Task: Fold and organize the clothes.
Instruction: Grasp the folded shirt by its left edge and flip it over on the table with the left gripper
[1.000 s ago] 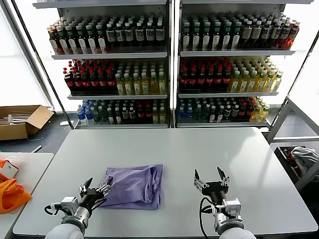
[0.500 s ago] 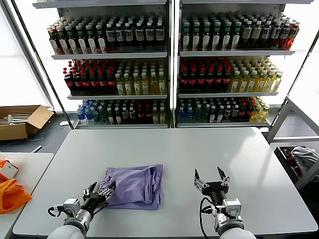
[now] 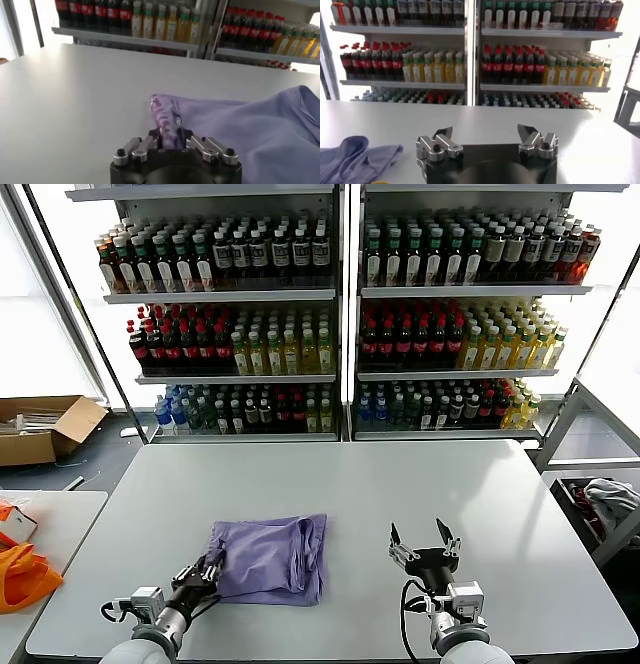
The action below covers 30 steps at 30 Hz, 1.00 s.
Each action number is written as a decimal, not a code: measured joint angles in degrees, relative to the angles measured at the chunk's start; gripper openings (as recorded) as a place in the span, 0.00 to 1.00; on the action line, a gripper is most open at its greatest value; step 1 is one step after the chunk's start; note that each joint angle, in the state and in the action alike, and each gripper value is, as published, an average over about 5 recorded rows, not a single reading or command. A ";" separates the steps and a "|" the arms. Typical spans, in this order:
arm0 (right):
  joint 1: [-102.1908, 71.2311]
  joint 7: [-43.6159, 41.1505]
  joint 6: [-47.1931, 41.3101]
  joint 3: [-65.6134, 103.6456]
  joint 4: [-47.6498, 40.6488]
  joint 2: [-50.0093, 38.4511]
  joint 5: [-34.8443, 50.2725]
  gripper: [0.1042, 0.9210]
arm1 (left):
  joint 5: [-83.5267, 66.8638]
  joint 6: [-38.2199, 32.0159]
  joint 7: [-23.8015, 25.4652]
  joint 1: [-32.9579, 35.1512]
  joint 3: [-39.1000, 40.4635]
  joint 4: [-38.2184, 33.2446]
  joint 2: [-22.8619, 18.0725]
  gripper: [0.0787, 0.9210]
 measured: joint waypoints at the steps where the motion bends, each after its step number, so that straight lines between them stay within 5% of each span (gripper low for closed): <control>1: 0.06 0.00 -0.01 0.04 0.04 -0.03 0.00 0.88 | 0.03 0.01 0.05 0.04 0.00 0.02 0.02 0.21; 7: 0.25 0.11 -0.15 0.24 0.30 -0.33 0.05 0.88 | 1.05 -0.36 0.14 0.40 -0.24 0.00 0.06 0.05; 17: 1.30 0.43 -0.43 0.13 0.14 -1.05 0.63 0.88 | 3.42 -1.91 -0.01 0.67 -4.55 -1.40 2.19 0.05; 30: 2.70 0.44 -0.22 -0.26 -0.95 -0.93 1.56 0.88 | 1.55 -1.99 2.07 0.69 -23.25 -0.72 16.59 0.05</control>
